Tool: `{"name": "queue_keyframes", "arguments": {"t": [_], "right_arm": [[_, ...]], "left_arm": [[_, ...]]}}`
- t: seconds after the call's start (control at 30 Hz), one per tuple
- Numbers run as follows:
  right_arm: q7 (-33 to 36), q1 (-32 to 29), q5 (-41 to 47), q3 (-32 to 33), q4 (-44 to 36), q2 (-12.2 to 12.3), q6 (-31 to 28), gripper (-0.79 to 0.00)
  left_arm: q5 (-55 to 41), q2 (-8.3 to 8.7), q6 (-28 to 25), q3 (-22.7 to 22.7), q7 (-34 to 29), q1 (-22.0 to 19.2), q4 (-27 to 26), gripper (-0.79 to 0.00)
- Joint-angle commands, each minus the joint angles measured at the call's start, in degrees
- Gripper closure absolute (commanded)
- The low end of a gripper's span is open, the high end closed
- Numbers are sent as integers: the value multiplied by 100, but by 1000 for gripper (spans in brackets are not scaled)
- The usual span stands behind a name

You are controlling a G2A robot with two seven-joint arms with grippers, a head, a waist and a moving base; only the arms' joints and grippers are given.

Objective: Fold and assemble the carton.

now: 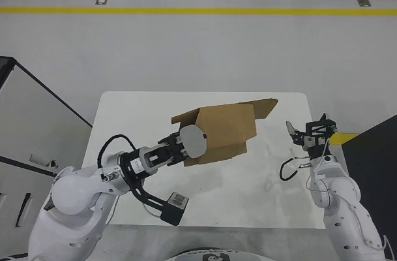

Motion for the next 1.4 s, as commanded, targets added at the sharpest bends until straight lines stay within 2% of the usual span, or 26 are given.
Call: {"name": "queue_keyframes", "arguments": {"t": [0.0,0.3,0.53,0.7,0.97,1.23,1.37], "right_arm": [[0,0,0,0,0,0,0,-785],[0,0,0,0,0,0,0,-785],[0,0,0,0,0,0,0,-785],[0,0,0,0,0,0,0,-785],[0,0,0,0,0,0,0,-785],[0,0,0,0,0,0,0,-785],[0,0,0,0,0,0,0,-785]], "left_arm": [[-50,2,83,21,-16,31,0,0],[-207,28,228,-41,-55,160,32,0],[-1218,25,-641,-2,-289,233,49,0],[-1930,10,-1329,36,-798,195,37,0],[-1953,10,-1363,47,-796,180,23,0],[-2852,-20,-1683,48,-1402,161,73,0],[-2910,-16,-1844,32,-1546,68,43,0]]}}
